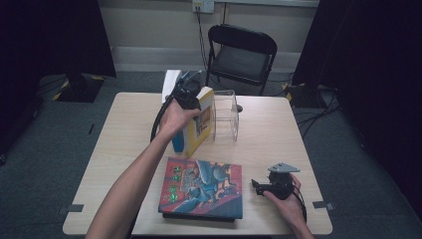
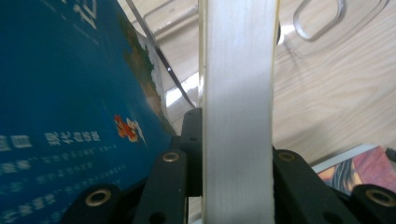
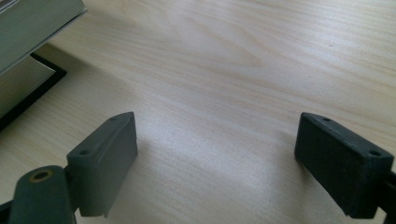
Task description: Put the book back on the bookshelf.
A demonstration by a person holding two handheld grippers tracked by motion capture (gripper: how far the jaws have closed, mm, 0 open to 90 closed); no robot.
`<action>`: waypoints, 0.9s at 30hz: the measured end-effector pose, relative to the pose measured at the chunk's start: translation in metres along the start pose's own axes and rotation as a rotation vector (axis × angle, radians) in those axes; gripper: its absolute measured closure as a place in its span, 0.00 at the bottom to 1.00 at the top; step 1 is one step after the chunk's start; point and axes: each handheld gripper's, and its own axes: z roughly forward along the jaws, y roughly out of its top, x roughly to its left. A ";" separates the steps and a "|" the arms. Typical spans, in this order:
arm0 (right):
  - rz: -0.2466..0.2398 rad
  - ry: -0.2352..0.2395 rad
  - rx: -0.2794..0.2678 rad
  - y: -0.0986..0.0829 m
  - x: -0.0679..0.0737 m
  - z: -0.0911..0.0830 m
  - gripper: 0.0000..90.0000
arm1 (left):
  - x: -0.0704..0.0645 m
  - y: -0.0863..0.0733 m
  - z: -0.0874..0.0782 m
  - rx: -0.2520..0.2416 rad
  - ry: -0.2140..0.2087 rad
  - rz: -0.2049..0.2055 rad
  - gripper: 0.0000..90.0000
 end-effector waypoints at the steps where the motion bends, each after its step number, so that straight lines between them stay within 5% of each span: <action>1: 0.000 0.000 0.000 0.000 0.000 0.000 0.14 | 0.001 0.002 -0.002 -0.007 -0.004 -0.001 0.84; 12: 0.000 0.000 0.000 0.000 0.000 0.000 0.14 | 0.004 0.028 -0.004 -0.066 0.022 -0.087 0.84; 27: -0.011 0.011 0.000 0.000 0.000 0.000 0.14 | 0.003 0.029 0.025 -0.091 0.028 -0.097 0.84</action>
